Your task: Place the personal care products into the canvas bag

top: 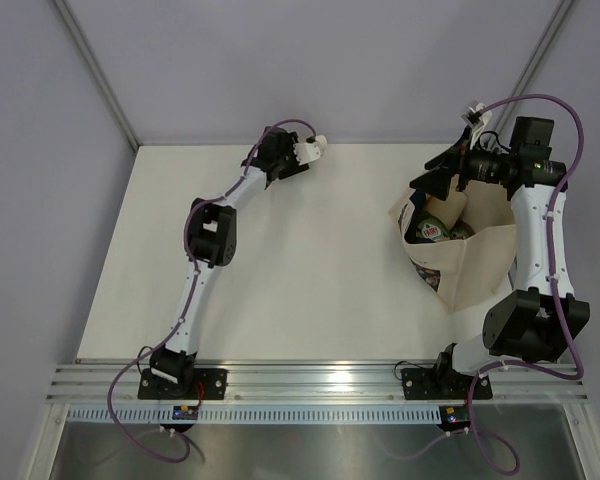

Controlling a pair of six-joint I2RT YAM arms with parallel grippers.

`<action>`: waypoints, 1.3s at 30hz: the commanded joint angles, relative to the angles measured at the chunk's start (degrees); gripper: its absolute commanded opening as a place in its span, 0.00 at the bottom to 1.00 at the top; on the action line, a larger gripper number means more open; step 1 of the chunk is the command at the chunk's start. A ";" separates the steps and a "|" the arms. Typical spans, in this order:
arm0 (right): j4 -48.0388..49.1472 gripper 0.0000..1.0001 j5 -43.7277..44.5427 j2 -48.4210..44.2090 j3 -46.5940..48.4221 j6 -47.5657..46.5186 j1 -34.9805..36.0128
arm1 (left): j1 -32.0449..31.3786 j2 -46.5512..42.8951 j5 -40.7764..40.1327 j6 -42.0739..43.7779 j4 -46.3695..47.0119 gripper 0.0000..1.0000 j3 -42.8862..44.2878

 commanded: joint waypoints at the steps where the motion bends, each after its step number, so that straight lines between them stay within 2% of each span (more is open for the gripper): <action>1: 0.71 0.99 -1.73 -1.31 0.74 0.69 0.30 | -2.15 -5.01 -1.81 1.46 -11.81 0.52 -6.44; 4: 1.15 0.99 -1.73 -1.58 0.21 0.51 0.30 | -4.53 -10.28 -1.83 -1.42 -10.96 0.54 -13.38; 9: 1.76 1.00 -2.17 -2.02 -0.23 0.60 0.30 | -8.48 -12.91 -1.74 -6.61 -13.06 0.56 -11.55; 11: 1.15 1.00 -2.17 -2.45 -0.67 -0.10 0.30 | -9.19 -15.29 0.10 -9.24 -12.10 0.58 -16.62; 15: 0.80 0.99 -2.52 -3.42 -2.77 -1.34 0.30 | -10.86 -20.39 2.22 -21.17 -11.39 0.61 -25.50; 18: 1.15 1.00 -3.75 -3.86 -3.83 -0.90 0.30 | -11.47 -23.91 3.98 -27.07 -12.26 0.65 -31.57; 20: 2.02 1.00 -4.72 -4.30 -4.36 -0.02 0.30 | -11.48 -25.66 5.47 -29.90 -14.19 0.68 -33.09; 22: 2.99 0.99 -5.42 -4.48 -4.89 0.77 0.30 | -11.48 -26.11 7.04 -32.81 -17.26 0.73 -33.53; 27: 6.06 0.99 -5.86 -5.27 -5.68 3.40 0.30 | -11.83 -24.98 7.41 -35.27 -18.95 0.98 -32.92; 32: 8.79 0.99 -5.51 -7.11 -7.35 5.87 0.39 | -13.15 -19.00 3.37 -37.29 -20.00 0.99 -23.45; 39: 9.23 0.99 -4.63 -9.58 -9.72 7.36 0.39 | -14.20 -16.89 -0.33 -40.54 -17.63 0.98 -21.49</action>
